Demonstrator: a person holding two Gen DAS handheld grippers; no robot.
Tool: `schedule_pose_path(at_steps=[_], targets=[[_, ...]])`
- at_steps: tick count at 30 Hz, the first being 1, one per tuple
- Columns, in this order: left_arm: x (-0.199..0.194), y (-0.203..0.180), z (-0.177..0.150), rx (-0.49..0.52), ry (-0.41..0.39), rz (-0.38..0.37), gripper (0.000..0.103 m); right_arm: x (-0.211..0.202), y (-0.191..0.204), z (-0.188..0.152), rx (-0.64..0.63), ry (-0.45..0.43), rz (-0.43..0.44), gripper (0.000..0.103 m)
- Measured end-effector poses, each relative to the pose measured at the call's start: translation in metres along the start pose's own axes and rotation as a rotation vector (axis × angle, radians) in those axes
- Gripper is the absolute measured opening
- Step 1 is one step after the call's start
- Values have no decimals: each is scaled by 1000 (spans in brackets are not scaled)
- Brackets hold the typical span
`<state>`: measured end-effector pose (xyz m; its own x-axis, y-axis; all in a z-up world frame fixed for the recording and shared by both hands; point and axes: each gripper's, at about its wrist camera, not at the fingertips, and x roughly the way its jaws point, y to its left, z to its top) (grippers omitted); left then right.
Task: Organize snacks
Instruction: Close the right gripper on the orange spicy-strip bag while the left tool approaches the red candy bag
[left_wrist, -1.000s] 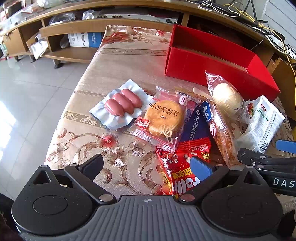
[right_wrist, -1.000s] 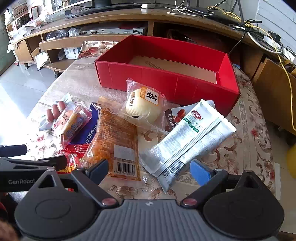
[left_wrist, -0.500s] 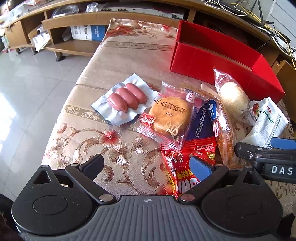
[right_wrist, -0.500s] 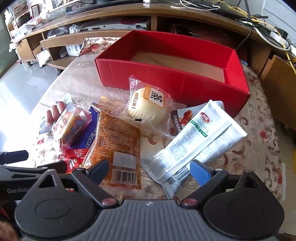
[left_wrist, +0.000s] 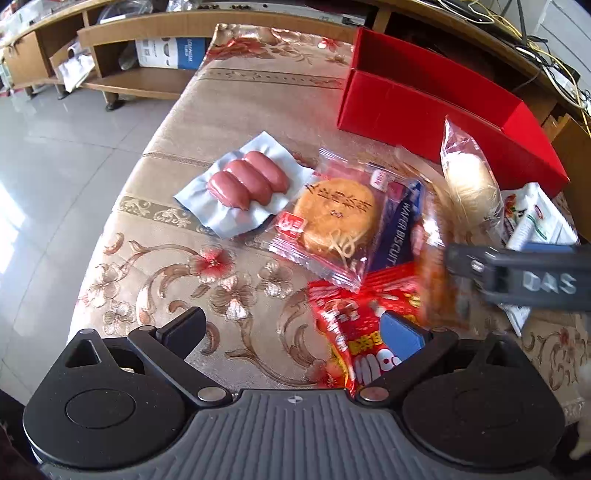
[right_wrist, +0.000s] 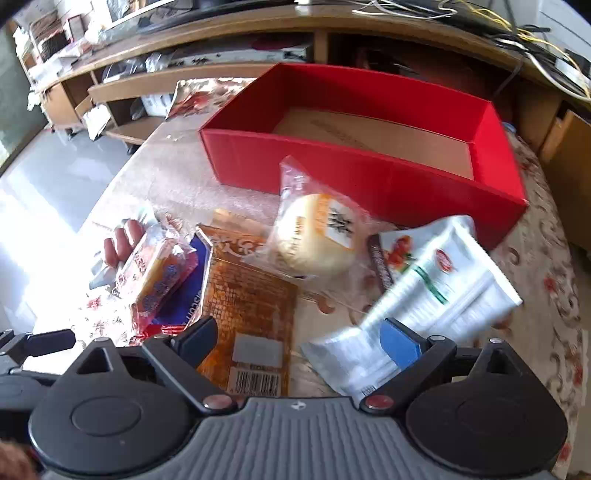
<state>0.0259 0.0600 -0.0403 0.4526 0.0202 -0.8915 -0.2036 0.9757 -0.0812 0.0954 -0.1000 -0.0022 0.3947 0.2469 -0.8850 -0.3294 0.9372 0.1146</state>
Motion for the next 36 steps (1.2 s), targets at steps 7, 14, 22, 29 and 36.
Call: schedule_pose_path(at_steps=[7,14,22,29,36], targets=[[2,4,-1,-13,7,-4,103,14,-7,8,58,13,34,92],[2,2,-2,-16,15,-34,103,17,-10,13,110,5,85,92],[2,-1,-3,-6,13,-40,103,25,-2,16,108,48,115,91],[2,-4,-2,7,11,-43,103,40,-10,12,140,66,153,98],[2,-4,-3,10,6,-51,103,33,-10,16,179,103,189,98]])
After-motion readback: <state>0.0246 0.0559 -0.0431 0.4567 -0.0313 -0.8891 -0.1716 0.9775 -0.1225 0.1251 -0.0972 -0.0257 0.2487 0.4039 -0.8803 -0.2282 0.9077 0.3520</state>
